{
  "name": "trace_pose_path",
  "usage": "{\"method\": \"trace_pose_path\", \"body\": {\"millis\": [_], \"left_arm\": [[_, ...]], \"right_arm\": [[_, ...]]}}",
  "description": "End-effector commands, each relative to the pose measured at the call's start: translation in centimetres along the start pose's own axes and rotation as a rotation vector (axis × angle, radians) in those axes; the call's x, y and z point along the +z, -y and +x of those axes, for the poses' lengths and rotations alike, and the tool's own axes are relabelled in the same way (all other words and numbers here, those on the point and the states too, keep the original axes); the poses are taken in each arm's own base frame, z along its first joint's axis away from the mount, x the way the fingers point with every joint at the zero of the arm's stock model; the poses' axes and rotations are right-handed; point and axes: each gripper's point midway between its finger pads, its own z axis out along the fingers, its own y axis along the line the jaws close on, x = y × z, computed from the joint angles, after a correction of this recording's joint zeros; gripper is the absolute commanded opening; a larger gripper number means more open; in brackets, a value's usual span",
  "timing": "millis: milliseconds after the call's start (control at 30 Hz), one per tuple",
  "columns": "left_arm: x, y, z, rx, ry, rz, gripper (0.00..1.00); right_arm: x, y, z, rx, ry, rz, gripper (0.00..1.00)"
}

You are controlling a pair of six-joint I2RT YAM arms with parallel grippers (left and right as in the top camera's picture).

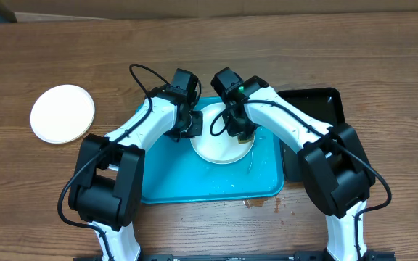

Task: Clean dirty plates on tray and stack at the side
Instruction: 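Scrub the held white plate with the sponge in the right gripper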

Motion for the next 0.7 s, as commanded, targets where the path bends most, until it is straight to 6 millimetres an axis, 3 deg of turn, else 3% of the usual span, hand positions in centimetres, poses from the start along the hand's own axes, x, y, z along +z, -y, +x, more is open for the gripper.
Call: {"method": "trace_pose_path", "body": {"millis": [0,300,667], "left_arm": [[0.0,0.1,0.2,0.003,-0.003,-0.005,0.04],[0.0,0.1,0.2,0.002,-0.003,-0.005,0.04],[0.0,0.2,0.0,0.003,0.004,-0.002,0.04]], "right_arm": [[0.5,0.5,0.1,0.010,0.000,-0.002,0.04],[3.1,-1.9,2.6,0.019,-0.062,-0.164,0.04],[1.7,-6.1,3.6,-0.002,-0.124,-0.418,0.04]]}}
